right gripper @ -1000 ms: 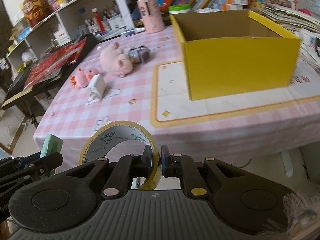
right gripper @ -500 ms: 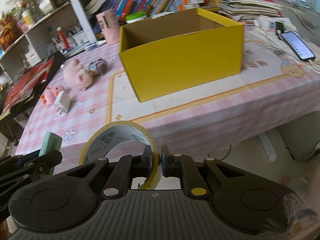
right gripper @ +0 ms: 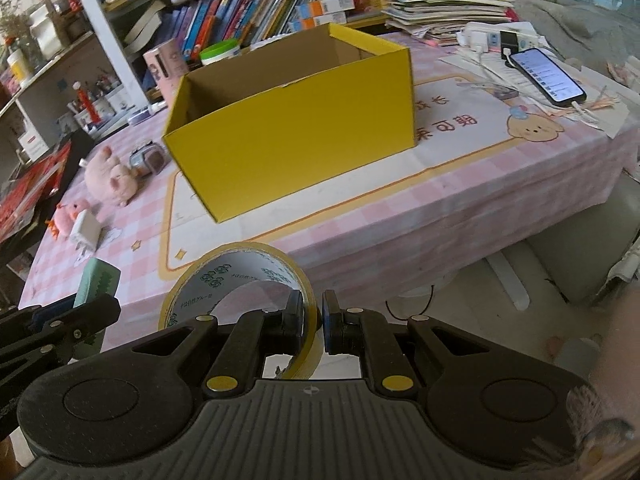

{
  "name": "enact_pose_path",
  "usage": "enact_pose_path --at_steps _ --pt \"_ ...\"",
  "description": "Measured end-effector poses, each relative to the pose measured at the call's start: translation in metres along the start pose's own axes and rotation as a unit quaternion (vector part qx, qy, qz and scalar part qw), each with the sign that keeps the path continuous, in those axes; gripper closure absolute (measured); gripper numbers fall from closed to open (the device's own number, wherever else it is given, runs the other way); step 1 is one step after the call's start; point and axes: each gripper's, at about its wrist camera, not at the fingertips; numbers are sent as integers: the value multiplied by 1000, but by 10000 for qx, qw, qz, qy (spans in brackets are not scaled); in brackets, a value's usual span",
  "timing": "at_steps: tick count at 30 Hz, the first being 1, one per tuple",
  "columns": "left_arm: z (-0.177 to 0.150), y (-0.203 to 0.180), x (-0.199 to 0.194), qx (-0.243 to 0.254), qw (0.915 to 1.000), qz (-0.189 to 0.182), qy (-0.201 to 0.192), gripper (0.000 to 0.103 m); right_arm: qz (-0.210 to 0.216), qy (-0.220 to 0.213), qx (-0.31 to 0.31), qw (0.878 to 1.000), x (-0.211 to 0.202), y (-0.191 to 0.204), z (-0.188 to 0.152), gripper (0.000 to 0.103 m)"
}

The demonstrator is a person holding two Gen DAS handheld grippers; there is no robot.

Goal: Organize objects
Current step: 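Lift and carry the mint roller and tape roll with both tools toward the yellow box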

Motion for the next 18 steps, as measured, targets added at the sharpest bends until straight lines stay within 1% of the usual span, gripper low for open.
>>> enact_pose_path --at_steps 13,18 --pt "31 -13 13 156 9995 85 -276 86 69 -96 -38 9999 12 -11 30 93" --pt "47 -17 20 200 9989 131 -412 86 40 -322 -24 9995 11 -18 50 93"
Point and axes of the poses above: each gripper's, at about its wrist camera, not at the fingertips, and x roughly the way its jaws point, y to its left, z to its top, and after that the axes turned 4 degrees about -z, right-handed
